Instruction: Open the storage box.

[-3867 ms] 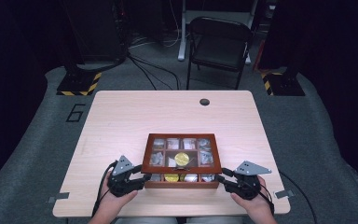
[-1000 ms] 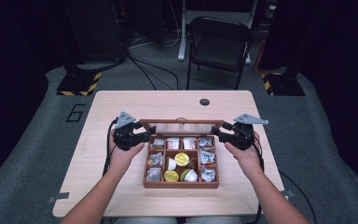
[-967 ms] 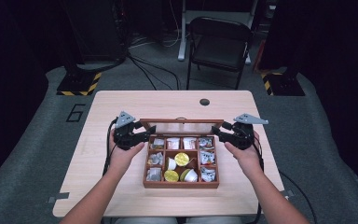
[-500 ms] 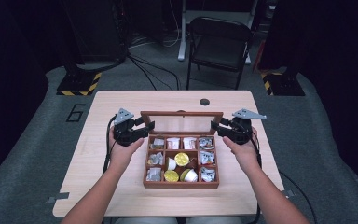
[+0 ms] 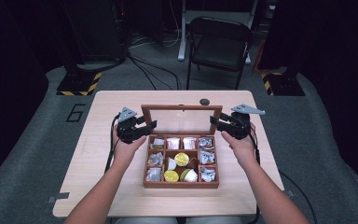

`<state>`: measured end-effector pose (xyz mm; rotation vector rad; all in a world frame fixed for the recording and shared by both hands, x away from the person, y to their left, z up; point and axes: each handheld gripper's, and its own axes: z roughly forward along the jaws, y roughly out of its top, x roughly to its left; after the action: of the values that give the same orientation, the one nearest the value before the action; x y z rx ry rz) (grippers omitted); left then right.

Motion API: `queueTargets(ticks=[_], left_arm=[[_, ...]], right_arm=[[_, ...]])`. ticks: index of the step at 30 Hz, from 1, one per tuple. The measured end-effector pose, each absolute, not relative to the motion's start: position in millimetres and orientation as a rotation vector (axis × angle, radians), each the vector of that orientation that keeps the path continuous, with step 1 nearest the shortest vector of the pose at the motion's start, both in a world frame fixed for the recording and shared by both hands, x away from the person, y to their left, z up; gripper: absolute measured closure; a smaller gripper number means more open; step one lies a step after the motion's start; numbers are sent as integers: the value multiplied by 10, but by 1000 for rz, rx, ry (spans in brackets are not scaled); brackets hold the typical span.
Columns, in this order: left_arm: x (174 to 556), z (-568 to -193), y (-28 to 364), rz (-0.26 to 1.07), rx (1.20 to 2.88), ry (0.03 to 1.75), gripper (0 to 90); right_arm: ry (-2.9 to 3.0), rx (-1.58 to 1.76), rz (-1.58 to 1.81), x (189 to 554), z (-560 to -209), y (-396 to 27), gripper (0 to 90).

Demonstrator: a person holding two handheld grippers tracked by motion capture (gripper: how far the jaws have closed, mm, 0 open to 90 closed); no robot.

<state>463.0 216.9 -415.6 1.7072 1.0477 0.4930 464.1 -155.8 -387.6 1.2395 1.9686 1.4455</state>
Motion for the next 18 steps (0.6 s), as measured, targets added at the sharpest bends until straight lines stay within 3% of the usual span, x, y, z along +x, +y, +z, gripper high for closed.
queueTargets(ticks=[18], left_arm=[[4734,-4310,2126,474,1715,1053,431]], right_arm=[[2023,1283,1368,4749,-4193,-1508,471]])
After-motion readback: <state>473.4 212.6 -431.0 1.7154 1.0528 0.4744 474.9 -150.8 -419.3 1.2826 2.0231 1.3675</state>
